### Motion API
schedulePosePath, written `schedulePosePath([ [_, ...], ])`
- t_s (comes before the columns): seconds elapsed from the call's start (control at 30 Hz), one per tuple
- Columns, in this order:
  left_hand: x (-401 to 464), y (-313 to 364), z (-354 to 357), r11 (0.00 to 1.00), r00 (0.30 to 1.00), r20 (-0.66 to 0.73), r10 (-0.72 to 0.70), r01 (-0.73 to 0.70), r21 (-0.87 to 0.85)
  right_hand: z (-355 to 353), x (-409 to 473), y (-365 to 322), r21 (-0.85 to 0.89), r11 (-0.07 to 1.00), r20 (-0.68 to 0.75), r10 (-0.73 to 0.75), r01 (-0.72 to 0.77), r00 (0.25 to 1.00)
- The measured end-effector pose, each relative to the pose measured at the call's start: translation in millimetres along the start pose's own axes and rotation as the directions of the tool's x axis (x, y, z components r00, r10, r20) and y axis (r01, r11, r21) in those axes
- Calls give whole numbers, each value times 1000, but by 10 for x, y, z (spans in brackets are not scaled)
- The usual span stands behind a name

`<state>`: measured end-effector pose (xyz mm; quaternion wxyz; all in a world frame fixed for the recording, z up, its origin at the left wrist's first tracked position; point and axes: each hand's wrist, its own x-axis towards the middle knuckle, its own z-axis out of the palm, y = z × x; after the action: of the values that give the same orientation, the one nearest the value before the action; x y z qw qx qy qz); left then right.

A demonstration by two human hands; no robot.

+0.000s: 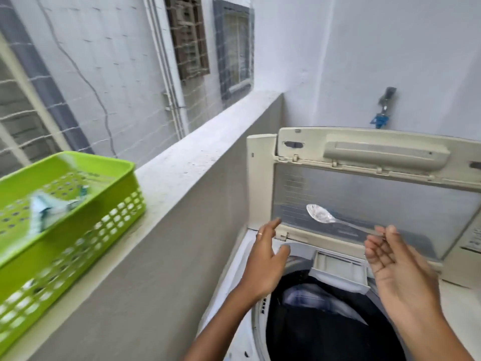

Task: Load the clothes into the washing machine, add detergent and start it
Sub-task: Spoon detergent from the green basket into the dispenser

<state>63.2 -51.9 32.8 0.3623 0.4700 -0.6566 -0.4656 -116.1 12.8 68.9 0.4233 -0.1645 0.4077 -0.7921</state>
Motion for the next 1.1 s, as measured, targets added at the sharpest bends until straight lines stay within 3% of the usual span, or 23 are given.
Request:
schedulePosePath([
  [0.23, -591, 416, -830, 982, 924, -334, 187, -166, 93, 796, -412, -230, 23, 994, 281, 98, -109, 955],
  [0.47, -1455, 812, -1434, 865, 686, -543, 484, -282, 415, 1593, -819, -271, -8, 976, 535, 187, -217, 824],
  [0.57, -1710, 928, -1663, 797, 568, -586, 578, -239, 554, 1934, -977, -200, -31, 971, 620, 204, -237, 757],
  [0.63, -1826, 975, -1812, 766, 517, -616, 595, -134, 628, 2131, -1071, -118, -69, 965, 657, 234, -253, 716],
  [0.7, -1886, 984, -1956, 752, 508, -651, 564, 10, 659, 2277, -1130, -30, -106, 955, 669, 274, -276, 690],
  [0.83, -1889, 962, -2146, 738, 560, -691, 457, 194, 646, 2424, -1171, 114, -162, 940, 658, 329, -300, 677],
  [0.97, -1819, 1053, -2188, 697, 652, -679, 338, 311, 646, 2459, -1169, 179, -193, 938, 630, 344, -289, 696],
  [1.1, -1692, 1165, -2296, 685, 699, -655, 288, 328, 651, 2474, -1138, 203, -225, 935, 603, 355, -275, 714],
])
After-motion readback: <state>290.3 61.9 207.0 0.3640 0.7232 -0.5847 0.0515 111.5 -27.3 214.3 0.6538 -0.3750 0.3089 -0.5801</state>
